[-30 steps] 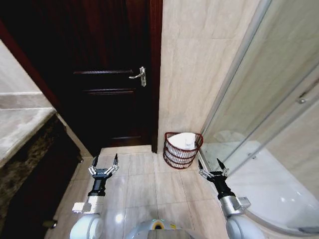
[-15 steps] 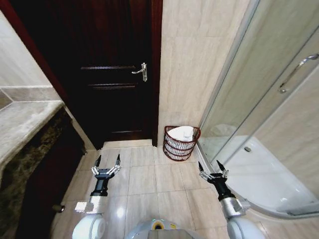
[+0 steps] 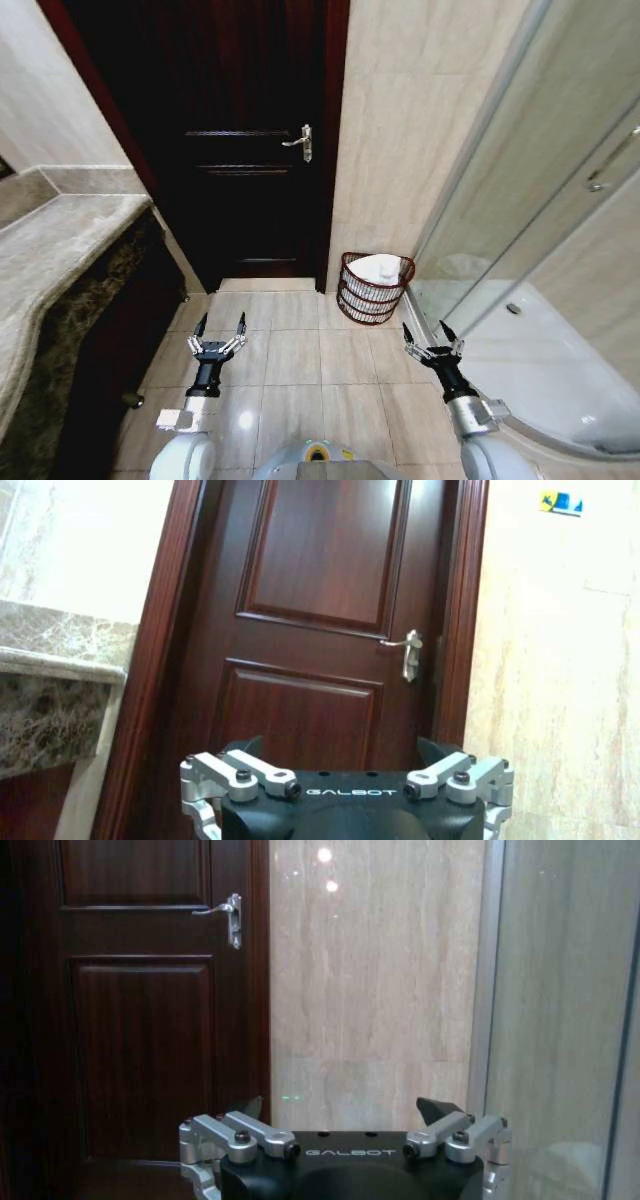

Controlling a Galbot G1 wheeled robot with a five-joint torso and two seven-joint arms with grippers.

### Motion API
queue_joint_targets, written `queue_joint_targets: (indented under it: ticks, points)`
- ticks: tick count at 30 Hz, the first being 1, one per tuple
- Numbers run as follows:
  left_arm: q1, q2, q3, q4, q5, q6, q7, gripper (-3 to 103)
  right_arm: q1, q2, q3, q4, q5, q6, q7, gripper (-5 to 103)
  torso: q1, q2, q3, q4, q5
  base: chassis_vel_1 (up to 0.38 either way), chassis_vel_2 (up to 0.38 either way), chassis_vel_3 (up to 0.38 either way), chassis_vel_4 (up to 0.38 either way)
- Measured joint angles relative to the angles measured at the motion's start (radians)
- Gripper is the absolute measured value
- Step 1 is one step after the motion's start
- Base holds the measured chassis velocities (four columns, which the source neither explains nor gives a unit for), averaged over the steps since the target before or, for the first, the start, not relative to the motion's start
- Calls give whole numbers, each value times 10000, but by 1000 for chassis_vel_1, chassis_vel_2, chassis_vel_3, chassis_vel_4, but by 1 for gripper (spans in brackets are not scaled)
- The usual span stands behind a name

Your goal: Discard the used towel into the hamper.

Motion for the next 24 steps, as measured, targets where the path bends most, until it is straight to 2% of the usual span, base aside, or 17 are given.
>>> queue_joint_targets:
  ticks: [7,15,19,24]
  points:
    - [-93,30,-47,-94,21,252,315,100,3,-6,92,10,21,30,23,100,13,33,17,1,1,0,0,0,0]
    - [-211,104,-32,-167,3,474,518,100,46,46,218,197,35,-5,33,100,172,379,204,1,1,0,0,0,0]
    - [-250,175,-33,-183,5,639,514,100,40,93,217,299,32,-45,24,100,268,589,317,0,0,0,0,0,0]
    - [-204,242,-36,-350,75,1071,155,100,5,67,241,302,37,-44,-51,100,380,828,446,1,1,0,0,0,0]
